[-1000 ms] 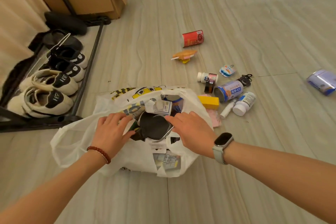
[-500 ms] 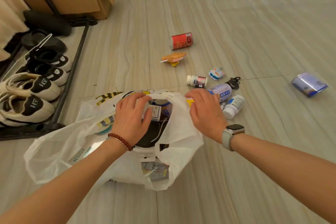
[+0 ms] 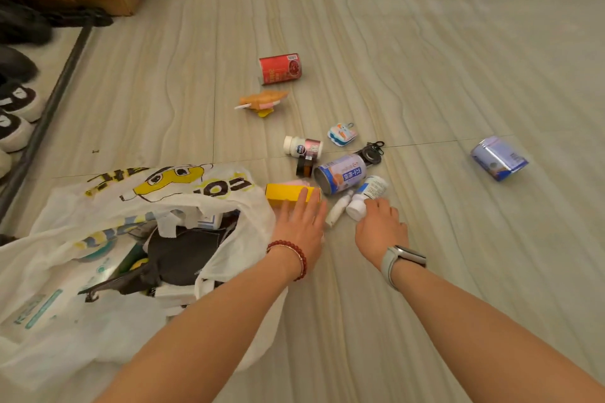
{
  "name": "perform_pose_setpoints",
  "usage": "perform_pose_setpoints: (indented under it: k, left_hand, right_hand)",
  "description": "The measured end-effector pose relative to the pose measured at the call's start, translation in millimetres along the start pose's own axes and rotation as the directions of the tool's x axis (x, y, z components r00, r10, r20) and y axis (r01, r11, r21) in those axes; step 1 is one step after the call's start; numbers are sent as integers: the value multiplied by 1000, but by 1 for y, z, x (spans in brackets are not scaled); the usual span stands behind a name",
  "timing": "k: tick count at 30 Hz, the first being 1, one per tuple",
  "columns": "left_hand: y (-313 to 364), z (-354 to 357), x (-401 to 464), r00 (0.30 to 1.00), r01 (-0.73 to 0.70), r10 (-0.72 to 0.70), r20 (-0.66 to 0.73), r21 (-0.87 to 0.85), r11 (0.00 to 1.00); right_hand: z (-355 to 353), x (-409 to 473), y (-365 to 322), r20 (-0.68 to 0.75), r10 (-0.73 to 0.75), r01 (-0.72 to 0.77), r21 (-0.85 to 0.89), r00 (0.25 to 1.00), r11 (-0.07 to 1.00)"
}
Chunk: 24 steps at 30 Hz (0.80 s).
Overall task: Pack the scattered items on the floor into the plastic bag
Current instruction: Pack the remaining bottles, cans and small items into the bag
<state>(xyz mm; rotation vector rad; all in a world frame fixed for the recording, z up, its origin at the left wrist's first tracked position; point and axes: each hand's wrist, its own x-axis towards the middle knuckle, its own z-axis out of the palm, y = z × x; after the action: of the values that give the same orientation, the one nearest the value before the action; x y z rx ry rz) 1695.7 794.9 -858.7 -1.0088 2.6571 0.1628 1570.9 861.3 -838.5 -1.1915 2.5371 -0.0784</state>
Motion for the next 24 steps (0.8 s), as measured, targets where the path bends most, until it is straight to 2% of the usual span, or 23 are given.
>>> perform_pose_setpoints:
  k: [2,6,8,11,14,16,20,24]
  left_hand:
    - [-8,-5,14,998,32,-33,-48,-35,999]
    - [-17,-7,32,990,141,-141,9,-67,988]
    - [-12,5,27,995,98,-98,-20,3,995]
    - [-6,9,20,996,33,-26,-80,88,996]
    - [-10,7,16,1000,0,3,29,-99,995]
    - [-8,2,7,999,7,1,53,-157,988]
    - [2,-8,-17,1000,-8,11,7,-260,966]
    - [1,-35,-34,985,-39,-42,-168,-452,891]
  right_hand:
    - [3,7,2,-12,-45,45,32,999,998]
    - [12,14,3,79,-144,144,6,986,990]
    - [17,14,6,89,-139,139,7,986,990]
    - [19,14,20,-14,-103,103,15,995,995]
    - [17,13,35,-52,-8,11,60,999,998]
    - [20,11,42,-53,52,-45,119,997,992]
    - [20,5,42,2,151,-145,292,988,945]
    - [12,-2,29,8,125,-120,335,992,935]
